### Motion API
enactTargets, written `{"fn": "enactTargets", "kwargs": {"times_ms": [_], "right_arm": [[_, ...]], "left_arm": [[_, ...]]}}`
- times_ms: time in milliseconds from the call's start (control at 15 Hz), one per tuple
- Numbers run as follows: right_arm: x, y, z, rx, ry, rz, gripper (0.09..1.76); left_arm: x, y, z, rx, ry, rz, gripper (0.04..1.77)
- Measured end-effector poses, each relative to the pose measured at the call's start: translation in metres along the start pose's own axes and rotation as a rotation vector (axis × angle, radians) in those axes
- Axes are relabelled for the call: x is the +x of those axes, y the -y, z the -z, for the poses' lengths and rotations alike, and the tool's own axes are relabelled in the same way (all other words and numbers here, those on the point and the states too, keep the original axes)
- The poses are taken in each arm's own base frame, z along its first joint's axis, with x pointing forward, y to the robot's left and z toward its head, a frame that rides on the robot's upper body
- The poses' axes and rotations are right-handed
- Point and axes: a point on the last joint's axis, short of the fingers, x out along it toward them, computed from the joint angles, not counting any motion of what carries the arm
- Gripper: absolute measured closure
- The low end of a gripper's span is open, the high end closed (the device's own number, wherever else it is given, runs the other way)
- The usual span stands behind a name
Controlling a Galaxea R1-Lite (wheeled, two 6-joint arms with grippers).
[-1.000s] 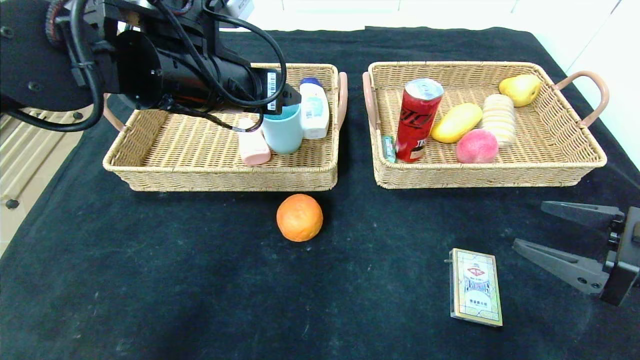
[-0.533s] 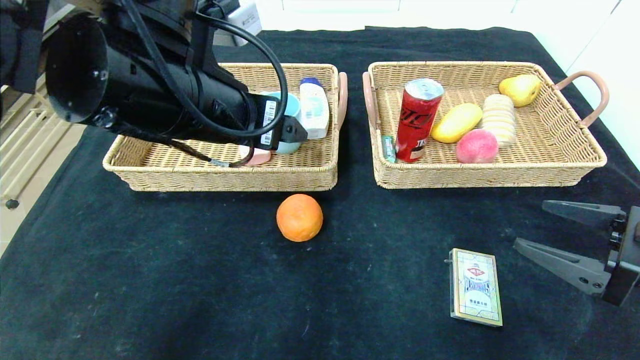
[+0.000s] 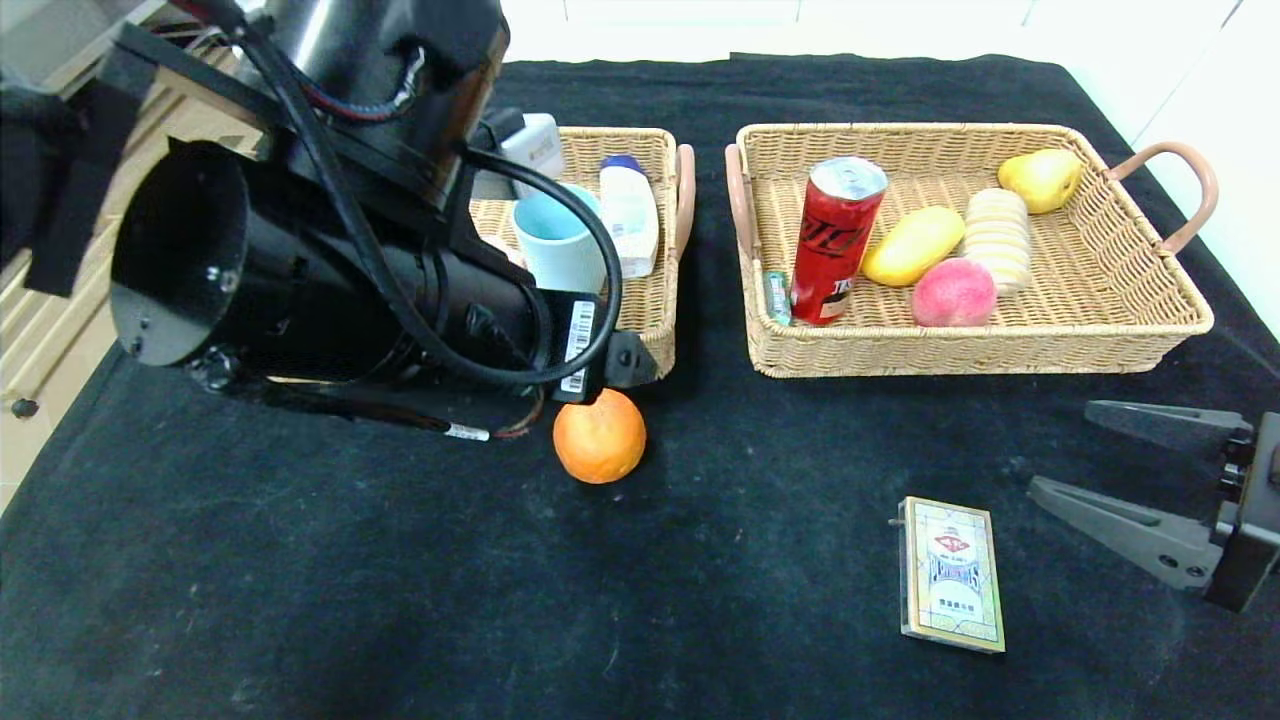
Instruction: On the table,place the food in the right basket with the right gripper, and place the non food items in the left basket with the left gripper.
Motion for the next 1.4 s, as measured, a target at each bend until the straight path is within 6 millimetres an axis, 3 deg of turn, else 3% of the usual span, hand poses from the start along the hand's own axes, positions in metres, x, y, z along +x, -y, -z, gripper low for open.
{"fn": "enactTargets", "kwargs": {"times_ms": [667,1400], "right_arm": [[-0.001,-0.001,0.000,-0.003,0.003,-0.001,0.14],[-0.001,-0.004,0.001,-0.001,-0.001,-0.015,0.14]], "left_arm": [[0.046,0.007,0.025,-0.052,-0.130,-0.060,0.11],[0.073,0.006,0.023,-0.052,-0.159,-0.091,0.10]]}}
